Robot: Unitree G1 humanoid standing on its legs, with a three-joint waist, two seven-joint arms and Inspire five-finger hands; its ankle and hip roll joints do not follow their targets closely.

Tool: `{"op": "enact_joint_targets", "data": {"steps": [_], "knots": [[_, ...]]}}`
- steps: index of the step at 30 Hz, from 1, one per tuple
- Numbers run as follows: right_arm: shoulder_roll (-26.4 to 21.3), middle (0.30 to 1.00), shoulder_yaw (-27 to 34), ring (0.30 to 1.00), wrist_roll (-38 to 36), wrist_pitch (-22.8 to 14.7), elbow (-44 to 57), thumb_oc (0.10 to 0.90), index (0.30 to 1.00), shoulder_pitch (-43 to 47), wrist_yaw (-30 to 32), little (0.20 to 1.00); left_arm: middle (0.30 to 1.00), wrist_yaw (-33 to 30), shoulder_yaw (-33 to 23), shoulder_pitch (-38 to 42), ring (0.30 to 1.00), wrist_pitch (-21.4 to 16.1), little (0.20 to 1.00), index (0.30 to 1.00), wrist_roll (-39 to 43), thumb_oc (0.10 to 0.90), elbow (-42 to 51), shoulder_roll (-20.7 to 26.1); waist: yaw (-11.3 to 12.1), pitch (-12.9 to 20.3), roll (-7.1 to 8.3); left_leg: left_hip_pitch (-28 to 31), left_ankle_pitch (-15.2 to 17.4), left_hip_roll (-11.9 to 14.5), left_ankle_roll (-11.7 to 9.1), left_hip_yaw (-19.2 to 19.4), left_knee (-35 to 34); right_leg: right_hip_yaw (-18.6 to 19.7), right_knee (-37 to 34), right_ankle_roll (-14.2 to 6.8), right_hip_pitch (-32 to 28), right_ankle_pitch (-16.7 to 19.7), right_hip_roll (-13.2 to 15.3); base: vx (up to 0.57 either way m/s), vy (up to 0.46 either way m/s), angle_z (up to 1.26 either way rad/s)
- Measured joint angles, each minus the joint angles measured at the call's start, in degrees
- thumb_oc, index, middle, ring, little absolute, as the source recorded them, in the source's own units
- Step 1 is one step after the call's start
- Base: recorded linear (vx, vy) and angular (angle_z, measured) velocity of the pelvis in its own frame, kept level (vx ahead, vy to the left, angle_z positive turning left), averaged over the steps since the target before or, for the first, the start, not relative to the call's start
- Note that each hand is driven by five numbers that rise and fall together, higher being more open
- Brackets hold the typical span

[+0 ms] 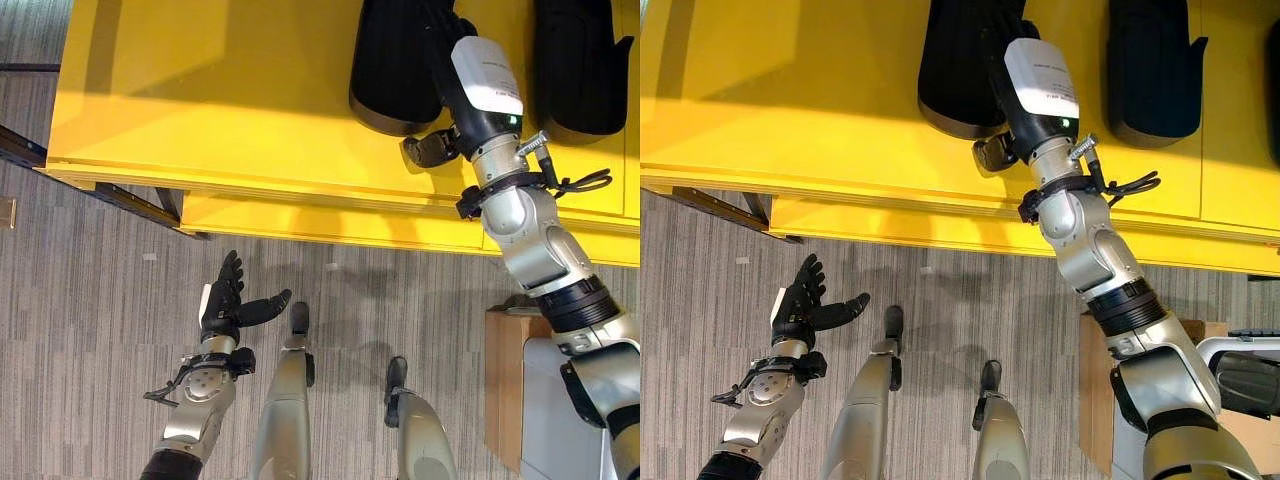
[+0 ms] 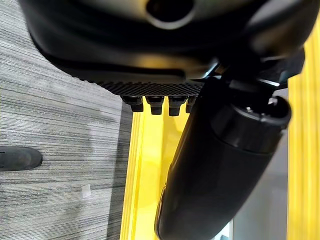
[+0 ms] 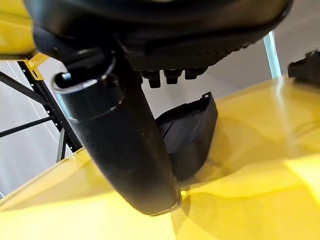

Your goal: Move parts from the plastic box to the shelf.

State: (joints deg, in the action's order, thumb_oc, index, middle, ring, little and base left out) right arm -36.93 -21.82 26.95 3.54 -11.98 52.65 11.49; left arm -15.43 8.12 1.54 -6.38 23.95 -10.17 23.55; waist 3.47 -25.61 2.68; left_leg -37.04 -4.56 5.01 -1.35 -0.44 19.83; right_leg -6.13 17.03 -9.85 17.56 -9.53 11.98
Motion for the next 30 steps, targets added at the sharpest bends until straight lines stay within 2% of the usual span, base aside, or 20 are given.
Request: {"op": "enact_joint_targets", "data": {"steps": [5, 17, 30], "knots": [[-0.7, 1.000, 0.0, 1.000, 0.1, 0.0, 0.0, 0.900, 1.000, 0.3, -0.1, 1.000, 1.000, 0.1, 0.0, 0.0, 1.000, 0.0, 1.000, 1.000, 0.0, 0.900, 0.0, 0.0, 0.0, 0.0, 0.00, 0.0, 0.0, 0.0, 0.0, 0.0, 0.0, 0.0, 0.0, 0.0, 0.0, 0.0, 0.0, 0.00, 0.000, 0.00], [-5.8, 1.000, -2.6, 1.000, 2.3, -0.7, -0.1, 0.900, 1.000, 3.4, -2.0, 1.000, 1.000, 1.1, -1.7, -0.2, 1.000, 0.0, 1.000, 1.000, 0.0, 0.900, 0.0, 0.1, 0.0, 0.0, 0.00, -0.1, 0.1, 0.0, 0.0, 0.0, 0.0, 0.0, 0.0, 0.0, 0.0, 0.0, 0.0, 0.00, 0.000, 0.00], [-16.4, 1.000, -10.8, 1.000, 4.6, -4.0, 0.6, 0.900, 1.000, 7.6, -7.5, 1.000, 1.000, 1.3, -1.8, -0.5, 1.000, 0.0, 1.000, 1.000, 0.0, 0.900, 0.0, 0.3, -0.2, -0.1, 0.16, -0.3, 0.1, 0.0, 0.0, -0.1, 0.2, -0.3, 0.0, 0.0, 0.0, 0.0, 0.0, 0.00, 0.000, 0.00]]}}
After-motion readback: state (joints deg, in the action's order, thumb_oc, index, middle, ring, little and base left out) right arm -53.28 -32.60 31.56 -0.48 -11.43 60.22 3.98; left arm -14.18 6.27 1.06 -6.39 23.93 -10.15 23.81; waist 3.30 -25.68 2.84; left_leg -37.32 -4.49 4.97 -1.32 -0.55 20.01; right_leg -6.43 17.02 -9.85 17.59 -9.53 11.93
